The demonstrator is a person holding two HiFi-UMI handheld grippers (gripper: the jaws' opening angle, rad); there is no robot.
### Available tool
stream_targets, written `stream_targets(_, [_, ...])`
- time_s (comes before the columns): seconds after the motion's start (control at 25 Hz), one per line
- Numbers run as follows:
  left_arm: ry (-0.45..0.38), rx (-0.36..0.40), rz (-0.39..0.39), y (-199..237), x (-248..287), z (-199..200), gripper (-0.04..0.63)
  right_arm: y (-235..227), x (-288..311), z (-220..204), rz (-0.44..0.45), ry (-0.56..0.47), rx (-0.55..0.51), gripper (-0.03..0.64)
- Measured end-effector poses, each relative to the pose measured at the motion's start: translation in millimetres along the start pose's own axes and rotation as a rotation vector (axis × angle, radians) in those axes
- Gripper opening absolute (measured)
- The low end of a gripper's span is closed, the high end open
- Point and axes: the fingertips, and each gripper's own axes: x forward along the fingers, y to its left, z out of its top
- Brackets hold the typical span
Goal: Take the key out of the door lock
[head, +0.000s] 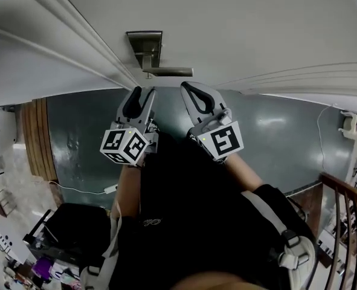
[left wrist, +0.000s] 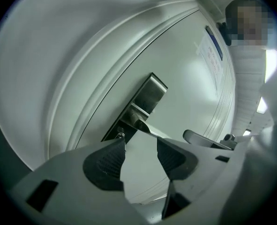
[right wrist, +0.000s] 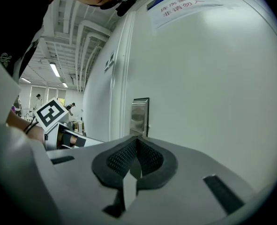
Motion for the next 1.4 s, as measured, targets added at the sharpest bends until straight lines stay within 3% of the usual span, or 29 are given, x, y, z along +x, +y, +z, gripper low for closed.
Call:
stream_targets(0.36, [0.076,-0.045,-0.067,20.2,19.9,-7.5,0.222,-0.1,12.0,-4.5,-0.090,0.028,0.027,0.008])
stream_targets(0.68, [0.109,-0.165,-0.096,44.3,36.8,-17.3,0.221,-3.4,14.6,-8.5,-0.162,0.039,0.053,0.008])
stream_targets(0.8, [0.106,-0.187,-0.104,47.1,44.9,-22.2,0.221,-6.4,11.7,-14.0,-0.186,0.069,0.085,0.008])
stream_targets(1.04, [0.041,-0.349,-0.098,57.9,57.6,-16.0,0.221,-7.6,12.8,-7.1,-0.203,0.035,0.115,0.008])
stream_targets(1.4, [0.010,-0.442,-0.058,64.0,68.0,-25.1,0.185,-12.5,3.0,-10.5,-0.232,0.034,0.128,0.008])
